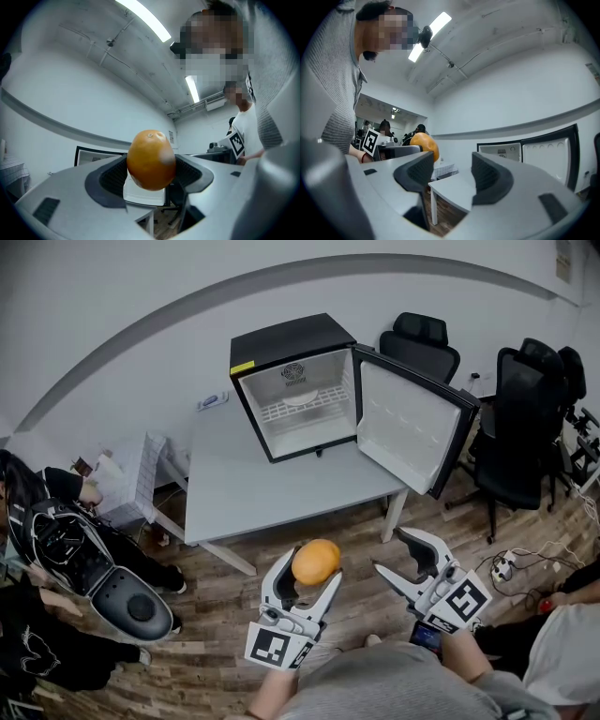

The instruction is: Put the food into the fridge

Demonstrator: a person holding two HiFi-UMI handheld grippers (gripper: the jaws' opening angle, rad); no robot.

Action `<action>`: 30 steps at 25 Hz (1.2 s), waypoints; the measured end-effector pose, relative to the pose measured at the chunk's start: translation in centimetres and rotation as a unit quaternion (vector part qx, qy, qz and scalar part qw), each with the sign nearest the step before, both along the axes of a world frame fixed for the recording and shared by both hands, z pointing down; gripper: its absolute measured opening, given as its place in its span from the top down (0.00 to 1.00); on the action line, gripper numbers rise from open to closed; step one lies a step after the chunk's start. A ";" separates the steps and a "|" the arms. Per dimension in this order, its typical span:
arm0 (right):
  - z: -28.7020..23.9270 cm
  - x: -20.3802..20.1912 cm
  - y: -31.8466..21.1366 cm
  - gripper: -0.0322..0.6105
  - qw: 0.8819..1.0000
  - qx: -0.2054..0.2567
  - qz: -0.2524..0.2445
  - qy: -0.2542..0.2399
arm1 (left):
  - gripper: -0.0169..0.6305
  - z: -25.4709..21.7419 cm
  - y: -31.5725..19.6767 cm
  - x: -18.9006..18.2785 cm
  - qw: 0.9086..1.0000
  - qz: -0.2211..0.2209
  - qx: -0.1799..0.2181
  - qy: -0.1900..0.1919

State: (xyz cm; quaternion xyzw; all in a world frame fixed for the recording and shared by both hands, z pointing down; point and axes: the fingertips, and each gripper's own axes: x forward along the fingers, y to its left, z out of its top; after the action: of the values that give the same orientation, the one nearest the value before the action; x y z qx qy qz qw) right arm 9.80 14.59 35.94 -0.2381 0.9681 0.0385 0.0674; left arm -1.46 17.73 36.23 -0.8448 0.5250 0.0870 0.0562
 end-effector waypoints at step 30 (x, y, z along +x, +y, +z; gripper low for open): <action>0.4 4.3 -2.7 0.93 1.000 -0.003 -0.006 -0.010 | 0.47 0.4 -2.2 4.6 1.000 -0.012 0.000 -0.008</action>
State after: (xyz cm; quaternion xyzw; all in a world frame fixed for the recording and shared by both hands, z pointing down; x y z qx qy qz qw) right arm 14.07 11.89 36.33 -0.2325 0.9690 0.0329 0.0766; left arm 3.11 15.51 36.65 -0.8390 0.5348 0.0800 0.0615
